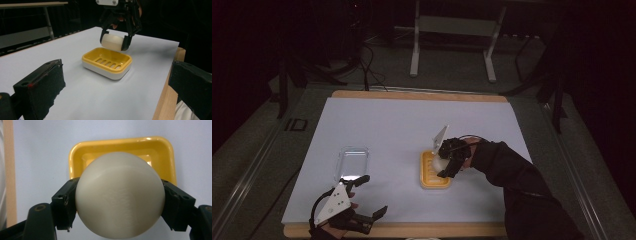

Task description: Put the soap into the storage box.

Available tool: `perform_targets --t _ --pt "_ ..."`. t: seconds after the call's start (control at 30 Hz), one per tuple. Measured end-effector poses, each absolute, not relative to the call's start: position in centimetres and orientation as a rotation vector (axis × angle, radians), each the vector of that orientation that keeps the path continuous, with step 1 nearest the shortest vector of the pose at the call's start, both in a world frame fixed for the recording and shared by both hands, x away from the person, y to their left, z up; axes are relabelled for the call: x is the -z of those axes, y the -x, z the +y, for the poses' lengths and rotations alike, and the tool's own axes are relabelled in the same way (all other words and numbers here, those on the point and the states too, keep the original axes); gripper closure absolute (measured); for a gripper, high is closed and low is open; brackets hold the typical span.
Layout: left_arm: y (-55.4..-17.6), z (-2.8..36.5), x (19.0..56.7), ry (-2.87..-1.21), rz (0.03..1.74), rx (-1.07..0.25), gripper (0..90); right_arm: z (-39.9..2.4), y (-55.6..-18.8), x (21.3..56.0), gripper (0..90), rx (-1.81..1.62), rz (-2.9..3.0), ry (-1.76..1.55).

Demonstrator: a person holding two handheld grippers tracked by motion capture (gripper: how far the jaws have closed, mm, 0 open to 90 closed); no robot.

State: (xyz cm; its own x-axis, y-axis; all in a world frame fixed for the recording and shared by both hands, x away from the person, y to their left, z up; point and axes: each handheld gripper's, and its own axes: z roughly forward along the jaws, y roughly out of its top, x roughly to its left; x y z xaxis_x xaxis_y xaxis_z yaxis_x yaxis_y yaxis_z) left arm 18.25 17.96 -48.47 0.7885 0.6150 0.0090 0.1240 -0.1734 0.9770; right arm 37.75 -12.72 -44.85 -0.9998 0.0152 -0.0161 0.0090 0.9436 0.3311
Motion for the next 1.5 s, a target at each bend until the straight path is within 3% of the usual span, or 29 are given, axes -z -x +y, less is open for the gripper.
perform_targets --t 0.27,1.07,1.5 --pt "-18.2 18.0 48.5 -1.714 0.582 -0.482 0.5 -12.4 -38.0 46.3 25.2 -0.647 3.054 -0.014" --pt "-18.2 18.0 48.5 -1.722 0.577 -0.480 0.6 -11.8 -38.4 49.9 24.8 -0.602 3.049 -0.067" --pt "-18.3 17.9 48.5 -1.726 0.577 -0.477 0.5 -12.1 -38.6 48.5 22.3 -0.656 3.054 -0.124"
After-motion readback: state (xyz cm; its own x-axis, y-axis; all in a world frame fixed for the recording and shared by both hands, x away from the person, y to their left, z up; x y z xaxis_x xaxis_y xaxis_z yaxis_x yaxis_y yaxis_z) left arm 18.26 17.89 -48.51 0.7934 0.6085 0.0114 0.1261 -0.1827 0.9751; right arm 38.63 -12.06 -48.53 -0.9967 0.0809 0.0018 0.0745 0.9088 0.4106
